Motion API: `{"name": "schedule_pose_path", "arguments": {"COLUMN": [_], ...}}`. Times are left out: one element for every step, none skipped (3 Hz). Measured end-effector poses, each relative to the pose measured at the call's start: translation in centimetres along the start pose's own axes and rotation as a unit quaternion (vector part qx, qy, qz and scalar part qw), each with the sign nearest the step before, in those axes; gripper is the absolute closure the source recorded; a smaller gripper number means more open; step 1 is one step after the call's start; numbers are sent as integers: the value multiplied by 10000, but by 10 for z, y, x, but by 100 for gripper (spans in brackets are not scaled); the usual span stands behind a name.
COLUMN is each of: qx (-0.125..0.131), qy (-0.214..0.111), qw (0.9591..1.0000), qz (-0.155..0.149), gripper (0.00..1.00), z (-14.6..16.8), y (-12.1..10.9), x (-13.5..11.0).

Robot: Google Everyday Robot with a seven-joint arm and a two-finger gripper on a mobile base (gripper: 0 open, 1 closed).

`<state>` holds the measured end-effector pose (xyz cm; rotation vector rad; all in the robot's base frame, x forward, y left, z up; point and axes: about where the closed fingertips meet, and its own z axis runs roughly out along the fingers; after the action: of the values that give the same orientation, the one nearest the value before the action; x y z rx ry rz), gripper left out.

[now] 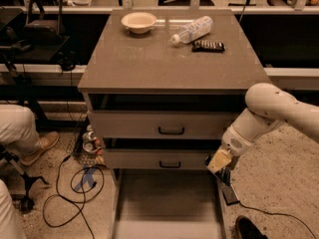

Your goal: Place rxbar blueberry into bottom drawer

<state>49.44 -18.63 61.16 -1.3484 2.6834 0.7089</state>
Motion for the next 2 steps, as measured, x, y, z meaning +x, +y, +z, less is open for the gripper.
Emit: {"name": "schedule_pose_path", "arguments": {"qx": [-90, -282], "qy": [-12, 44], "qw": [9999, 9988], "qz": [63, 390], "gripper": [100, 100], "z": [10, 57], "y": [-3, -14], "x": [2, 13]}}
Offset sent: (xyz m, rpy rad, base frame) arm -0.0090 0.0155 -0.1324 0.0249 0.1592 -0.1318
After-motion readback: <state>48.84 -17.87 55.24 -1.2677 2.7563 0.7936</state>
